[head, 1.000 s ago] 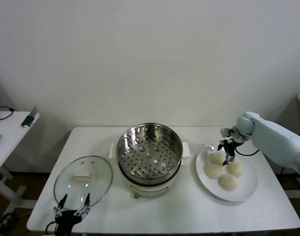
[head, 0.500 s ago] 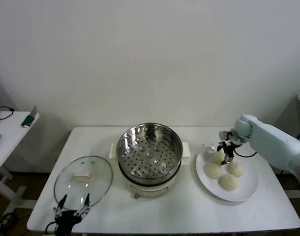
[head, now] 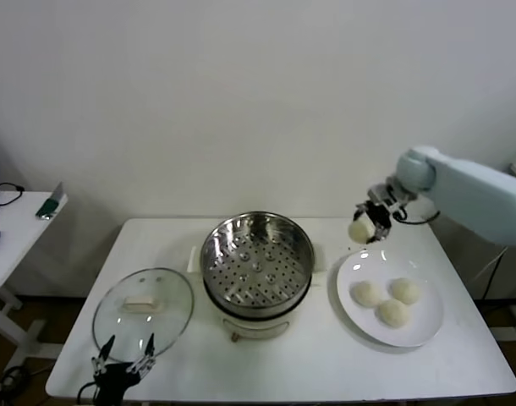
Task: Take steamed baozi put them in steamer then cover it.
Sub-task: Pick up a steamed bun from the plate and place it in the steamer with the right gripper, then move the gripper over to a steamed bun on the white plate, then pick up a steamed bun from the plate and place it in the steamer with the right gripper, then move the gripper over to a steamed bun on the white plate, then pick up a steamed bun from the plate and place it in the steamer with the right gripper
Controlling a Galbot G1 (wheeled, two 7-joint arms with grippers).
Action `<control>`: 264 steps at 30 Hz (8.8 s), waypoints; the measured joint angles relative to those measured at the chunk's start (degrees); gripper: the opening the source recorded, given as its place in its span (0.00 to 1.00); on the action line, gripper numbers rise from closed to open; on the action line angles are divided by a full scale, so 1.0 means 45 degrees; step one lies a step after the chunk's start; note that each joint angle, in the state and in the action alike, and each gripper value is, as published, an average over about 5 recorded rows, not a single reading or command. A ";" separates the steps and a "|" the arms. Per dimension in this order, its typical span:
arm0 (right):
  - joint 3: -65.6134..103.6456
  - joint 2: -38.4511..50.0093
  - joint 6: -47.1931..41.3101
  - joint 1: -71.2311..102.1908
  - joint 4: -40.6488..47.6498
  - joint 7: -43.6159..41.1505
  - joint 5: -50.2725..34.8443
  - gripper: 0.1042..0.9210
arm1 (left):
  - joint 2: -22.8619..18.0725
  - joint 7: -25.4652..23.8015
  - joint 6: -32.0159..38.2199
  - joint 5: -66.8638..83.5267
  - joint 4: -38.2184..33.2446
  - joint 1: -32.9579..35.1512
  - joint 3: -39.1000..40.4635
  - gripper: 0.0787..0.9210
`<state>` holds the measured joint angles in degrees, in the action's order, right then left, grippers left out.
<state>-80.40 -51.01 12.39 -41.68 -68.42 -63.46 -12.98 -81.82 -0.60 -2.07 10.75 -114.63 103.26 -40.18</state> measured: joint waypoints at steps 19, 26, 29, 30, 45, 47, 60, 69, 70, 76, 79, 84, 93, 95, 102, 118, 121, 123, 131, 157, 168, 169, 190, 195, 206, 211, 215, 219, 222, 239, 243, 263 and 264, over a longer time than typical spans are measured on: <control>-0.0936 -0.3915 0.2204 -0.0827 -0.1986 0.0607 0.1756 0.76 | -0.0196 0.0013 -0.0028 -0.0003 -0.0494 0.0100 0.0019 0.88; -0.0634 -0.4969 0.2670 0.0658 -0.0406 0.1041 0.3275 0.76 | -0.0217 0.0072 0.0041 -0.0010 -0.0581 0.0213 0.0011 0.88; -0.0486 -0.5371 0.2859 0.1228 0.0324 0.1209 0.3752 0.76 | -0.0241 0.0087 0.0072 -0.0013 -0.0586 0.0222 0.0018 0.88; -0.0444 -0.5500 0.2914 0.1395 0.0555 0.1258 0.3880 0.76 | -0.0248 0.0090 0.0077 -0.0013 -0.0586 0.0219 0.0019 0.88; -0.0216 -0.6608 0.3409 0.2575 0.2534 0.1715 0.4445 0.85 | -0.0264 0.0136 0.0125 0.0015 -0.0723 0.0272 -0.0024 0.88; -0.0285 -0.6570 0.3411 0.2411 0.2479 0.1654 0.4137 0.87 | -0.0264 0.0137 0.0126 0.0015 -0.0761 0.0297 -0.0031 0.88; -0.2665 -0.4116 0.1610 -0.1521 0.0545 0.0657 -0.1698 0.88 | -0.0280 0.0139 0.0116 -0.0043 -0.0808 0.0270 0.0116 0.88; -0.5285 -0.0165 -0.1710 -0.3068 -0.1483 0.1064 -0.4048 0.88 | -0.0217 0.0108 0.0134 -0.0016 -0.0692 0.0058 0.0114 0.88; -0.5456 0.0251 -0.2078 -0.3070 -0.1692 0.1184 -0.4133 0.88 | -0.0209 0.0099 0.0129 -0.0017 -0.0685 0.0040 0.0125 0.88; -0.5685 0.2206 -0.4002 -0.2254 -0.2614 0.1989 -0.4337 0.88 | -0.0203 0.0071 0.0103 -0.0079 -0.0535 -0.0123 0.0200 0.88; -0.5284 0.2748 -0.4714 -0.1372 -0.2764 0.2359 -0.4268 0.88 | -0.0203 0.0066 0.0104 -0.0111 -0.0438 -0.0180 0.0214 0.88; -0.4084 0.3189 -0.5631 0.0471 -0.2609 0.2913 -0.3787 0.88 | -0.0203 0.0072 0.0123 -0.0123 -0.0323 -0.0204 0.0201 0.88; -0.1737 0.3101 -0.6622 0.3563 -0.1701 0.3779 -0.2624 0.88 | -0.0215 0.0079 0.0171 -0.0181 -0.0200 -0.0157 0.0174 0.88; -0.1325 0.3008 -0.6732 0.4103 -0.1501 0.3937 -0.2455 0.88 | -0.0220 0.0083 0.0185 -0.0188 -0.0171 -0.0150 0.0164 0.88; -0.0257 0.2681 -0.7014 0.5416 -0.1031 0.4306 -0.2085 0.88 | -0.0225 0.0100 0.0267 -0.0273 -0.0054 -0.0098 0.0188 0.88; -0.0436 0.2687 -0.6915 0.4652 -0.1329 0.4061 -0.2568 0.52 | -0.0206 0.0148 0.0250 -0.0431 -0.0182 -0.0036 0.0281 0.88; -0.1332 0.2500 -0.6771 0.3219 -0.1537 0.3763 -0.3132 0.53 | -0.0180 0.0148 0.0247 -0.0433 -0.0221 -0.0051 0.0298 0.88; -0.2006 0.2274 -0.6708 0.2042 -0.1677 0.3514 -0.3621 0.53 | -0.0158 0.0148 0.0250 -0.0433 -0.0232 -0.0074 0.0324 0.88; -0.3597 0.0640 -0.6875 -0.2407 -0.2448 0.2853 -0.6229 0.54 | -0.0095 0.0142 0.0258 -0.0432 -0.0242 -0.0173 0.0449 0.88; -0.2546 -0.5463 -0.9472 -0.1189 -0.2685 0.5715 -0.9175 0.54 | -0.0049 0.0167 0.0307 -0.0247 -0.0262 -0.0177 0.0236 0.88; -0.2396 -0.6284 -0.9945 0.0432 -0.1855 0.6529 -0.8659 0.61 | -0.0082 0.0170 0.0305 -0.0235 -0.0183 -0.0237 0.0243 0.88; -0.2384 -0.6310 -0.9969 0.0532 -0.1809 0.6584 -0.8617 0.65 | -0.0082 0.0170 0.0303 -0.0235 -0.0181 -0.0241 0.0246 0.88; -0.3107 -0.3860 -0.8910 -0.1394 -0.3149 0.5165 -0.8213 0.88 | -0.0121 0.0140 0.0165 -0.0420 -0.0249 -0.0311 0.0431 0.88; -0.4608 -0.1760 -0.7986 -0.3145 -0.4126 0.3894 -0.7613 0.88 | -0.0118 0.0100 0.0076 -0.0481 -0.0244 -0.0424 0.0492 0.88; -0.6470 0.3003 -0.7076 -0.3104 -0.5110 0.2950 -0.4733 0.88 | -0.0206 0.0016 -0.0085 -0.0524 -0.0249 -0.0663 0.0415 0.88; -0.5265 0.4260 -0.6992 -0.0970 -0.4924 0.2972 -0.3366 0.88 | -0.0324 0.0007 -0.0111 -0.0630 -0.0240 -0.0668 0.0447 0.88; -0.3934 0.4782 -0.6884 0.0856 -0.4539 0.3073 -0.2436 0.88 | -0.0381 0.0010 -0.0088 -0.0700 -0.0174 -0.0636 0.0476 0.88; -0.2780 0.4995 -0.6771 0.2286 -0.3997 0.3141 -0.1699 0.88 | -0.0420 0.0017 -0.0041 -0.0727 -0.0106 -0.0620 0.0478 0.88; -0.2163 0.5049 -0.6736 0.3077 -0.3649 0.3200 -0.1343 0.88 | -0.0436 0.0025 0.0003 -0.0729 -0.0056 -0.0605 0.0482 0.88; -0.0201 0.4706 -0.6763 0.5579 -0.2473 0.3600 -0.0539 0.85 | -0.0450 0.0066 0.0083 -0.0704 0.0090 -0.0639 0.0495 0.88; -0.0020 0.4572 -0.6763 0.5767 -0.2404 0.3643 -0.0537 0.76 | -0.0450 0.0069 0.0084 -0.0700 0.0091 -0.0644 0.0490 0.88; -0.2528 0.3336 -0.5437 0.1523 -0.3019 0.2544 -0.1384 0.69 | -0.0430 0.0101 0.0082 -0.0776 -0.0086 -0.0494 0.0481 0.88; -0.2792 0.3114 -0.5178 0.0904 -0.3083 0.2413 -0.1495 0.68 | -0.0419 0.0110 0.0085 -0.0779 -0.0083 -0.0487 0.0478 0.88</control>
<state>-92.97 -36.99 -10.92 -37.62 -82.30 -52.60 -19.71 -83.71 -0.10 -1.68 7.24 -115.00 101.07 -38.03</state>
